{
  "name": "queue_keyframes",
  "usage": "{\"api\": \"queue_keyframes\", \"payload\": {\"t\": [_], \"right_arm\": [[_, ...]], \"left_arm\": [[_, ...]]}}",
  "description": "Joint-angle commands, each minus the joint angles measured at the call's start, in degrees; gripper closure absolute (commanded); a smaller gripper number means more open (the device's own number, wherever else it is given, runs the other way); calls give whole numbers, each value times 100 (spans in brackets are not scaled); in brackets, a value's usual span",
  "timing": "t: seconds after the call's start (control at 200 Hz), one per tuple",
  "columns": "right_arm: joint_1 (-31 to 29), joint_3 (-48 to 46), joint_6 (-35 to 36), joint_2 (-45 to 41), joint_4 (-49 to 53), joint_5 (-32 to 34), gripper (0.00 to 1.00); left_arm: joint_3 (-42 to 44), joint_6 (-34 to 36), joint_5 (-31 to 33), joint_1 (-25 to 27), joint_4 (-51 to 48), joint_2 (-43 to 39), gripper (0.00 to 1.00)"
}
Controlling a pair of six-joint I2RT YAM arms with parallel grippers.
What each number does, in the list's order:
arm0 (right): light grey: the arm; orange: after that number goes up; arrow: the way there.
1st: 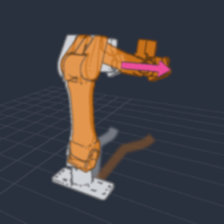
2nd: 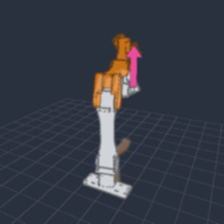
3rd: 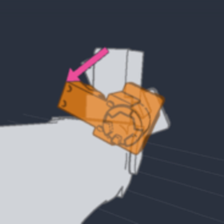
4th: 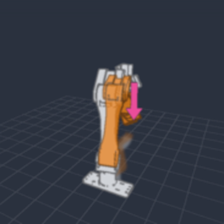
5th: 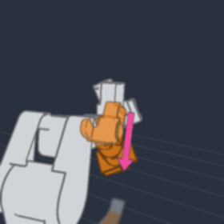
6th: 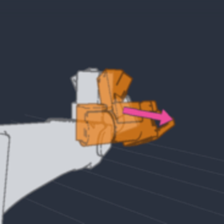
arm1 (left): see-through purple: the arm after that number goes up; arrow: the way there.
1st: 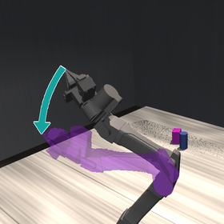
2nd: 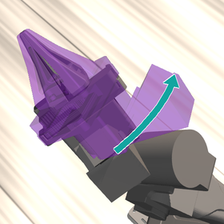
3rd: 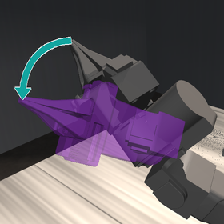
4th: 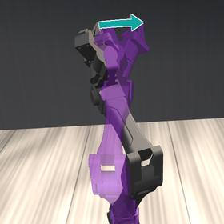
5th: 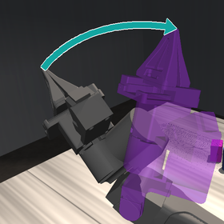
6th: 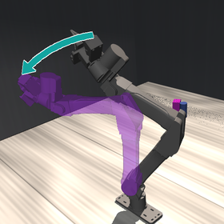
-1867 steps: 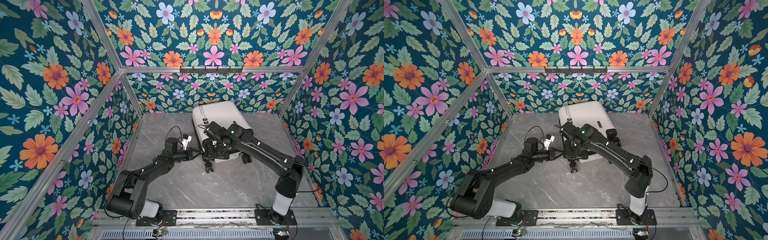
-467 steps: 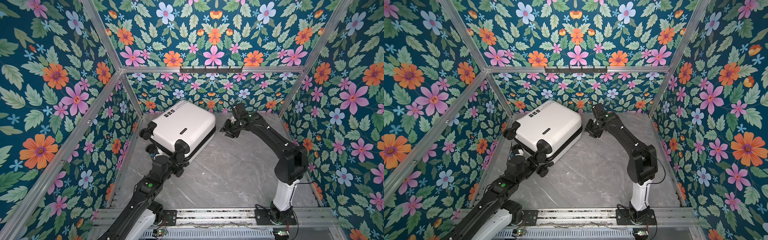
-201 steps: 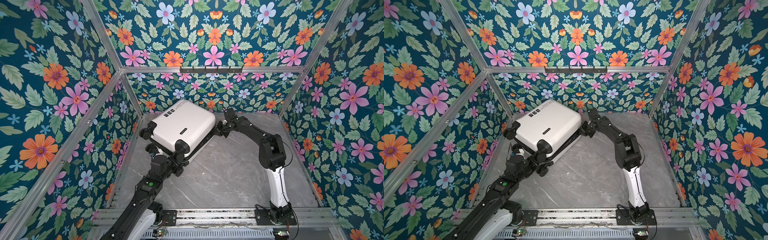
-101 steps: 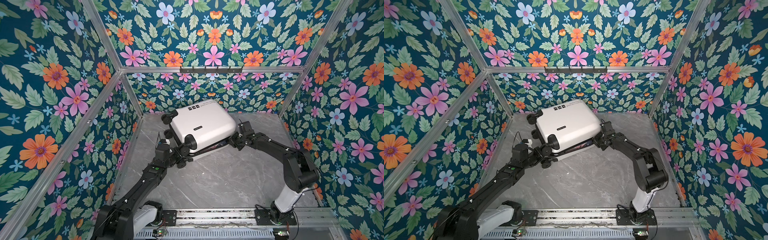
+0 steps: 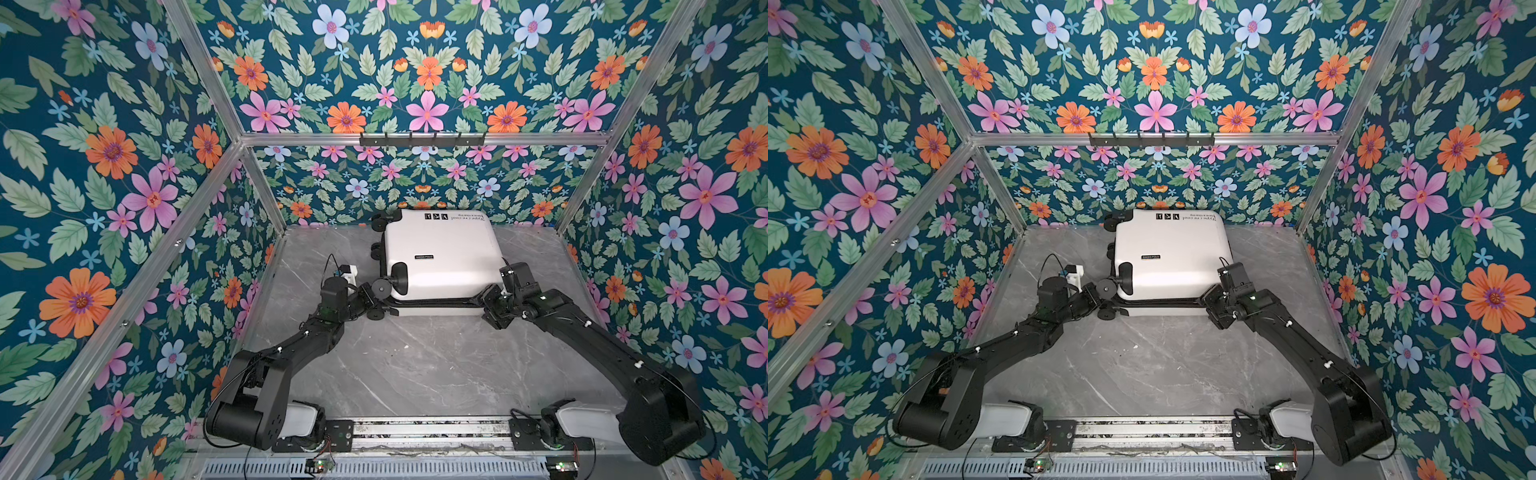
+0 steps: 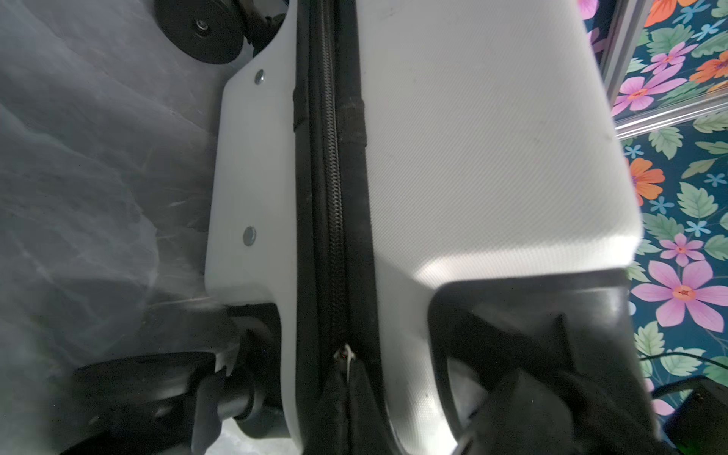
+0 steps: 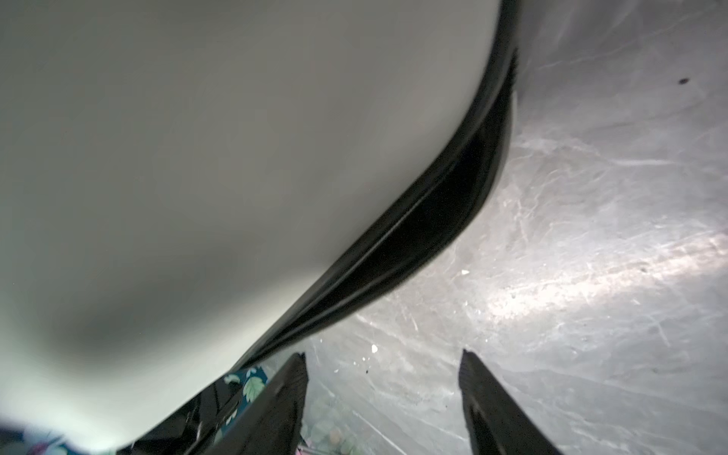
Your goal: Pack the luggage
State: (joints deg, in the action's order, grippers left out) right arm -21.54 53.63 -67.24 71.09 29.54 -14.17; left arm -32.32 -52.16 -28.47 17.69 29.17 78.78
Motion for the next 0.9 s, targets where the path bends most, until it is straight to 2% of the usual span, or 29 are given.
{"api": "queue_keyframes", "payload": {"t": [0.0,0.12,0.23,0.455,0.6,0.67,0.765,0.83,0.895], "right_arm": [[-5,25,301,-429,544,97,36],[-111,93,385,-709,501,-93,36],[-509,495,338,-466,350,-154,36],[-1725,2273,5,1149,453,-15,48],[-2272,3759,296,2324,884,90,48],[-2488,4780,780,3036,1686,426,48],[-2802,6028,1440,3584,2817,1354,48],[-2923,6544,1673,3804,3327,1889,47],[-2951,6849,1802,3958,3618,2092,44]], "left_arm": [[-12,-18,-106,6,247,72,100],[-12,-66,-158,5,368,103,100],[-20,-49,-194,5,346,93,100],[28,21,-325,-2,265,26,100],[54,46,-361,-3,169,-60,100],[89,24,-374,-3,142,-91,100],[109,48,-430,-3,47,-96,100],[116,70,-470,-3,6,-81,100],[128,100,-492,-3,5,-74,100]]}}
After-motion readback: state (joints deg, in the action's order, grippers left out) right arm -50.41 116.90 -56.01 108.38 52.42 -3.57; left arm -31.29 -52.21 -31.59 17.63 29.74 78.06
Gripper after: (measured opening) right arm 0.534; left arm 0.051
